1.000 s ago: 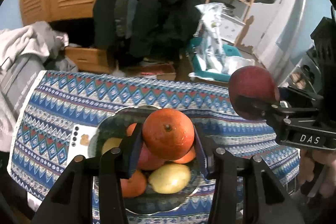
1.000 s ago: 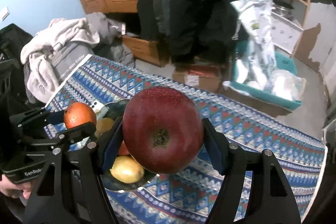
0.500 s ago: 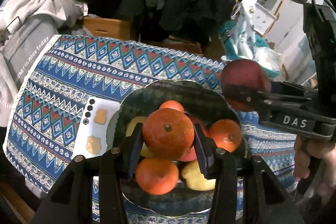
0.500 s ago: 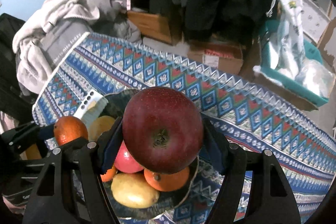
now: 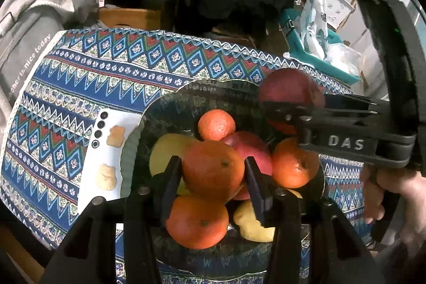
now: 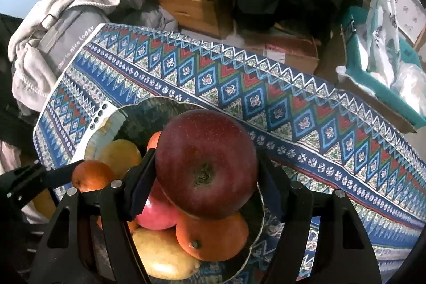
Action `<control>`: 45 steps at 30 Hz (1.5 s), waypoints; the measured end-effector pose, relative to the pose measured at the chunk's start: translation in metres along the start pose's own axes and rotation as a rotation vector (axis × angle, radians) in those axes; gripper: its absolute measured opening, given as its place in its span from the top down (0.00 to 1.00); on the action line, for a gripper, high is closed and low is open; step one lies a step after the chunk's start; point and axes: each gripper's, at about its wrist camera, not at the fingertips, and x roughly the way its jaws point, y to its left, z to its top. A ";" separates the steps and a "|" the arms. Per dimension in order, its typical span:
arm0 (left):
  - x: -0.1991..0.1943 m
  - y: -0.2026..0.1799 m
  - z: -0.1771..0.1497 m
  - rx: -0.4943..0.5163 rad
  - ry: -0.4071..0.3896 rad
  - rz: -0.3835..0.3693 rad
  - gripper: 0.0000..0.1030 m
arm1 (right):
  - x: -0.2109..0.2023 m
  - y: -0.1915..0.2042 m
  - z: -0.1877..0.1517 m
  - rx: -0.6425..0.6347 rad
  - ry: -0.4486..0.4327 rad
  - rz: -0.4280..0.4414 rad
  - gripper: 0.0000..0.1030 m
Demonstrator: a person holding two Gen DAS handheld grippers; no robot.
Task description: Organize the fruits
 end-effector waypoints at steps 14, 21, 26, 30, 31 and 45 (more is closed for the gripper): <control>-0.011 -0.003 -0.002 0.020 -0.018 0.027 0.39 | -0.007 0.005 0.002 -0.002 -0.021 0.036 0.29; -0.027 -0.008 -0.003 0.026 -0.046 0.036 0.34 | -0.035 0.003 -0.003 0.005 -0.063 0.016 0.29; -0.045 -0.014 -0.004 0.030 -0.082 0.029 0.32 | -0.060 -0.001 -0.008 0.015 -0.098 -0.013 0.29; -0.060 -0.021 -0.005 0.049 -0.111 0.044 0.28 | -0.087 -0.003 -0.015 0.028 -0.150 -0.023 0.29; -0.064 -0.023 -0.005 0.053 -0.119 0.046 0.27 | -0.092 -0.003 -0.016 0.027 -0.155 -0.023 0.29; -0.124 -0.053 -0.008 0.109 -0.252 0.060 0.18 | -0.179 -0.012 -0.043 0.044 -0.299 -0.083 0.24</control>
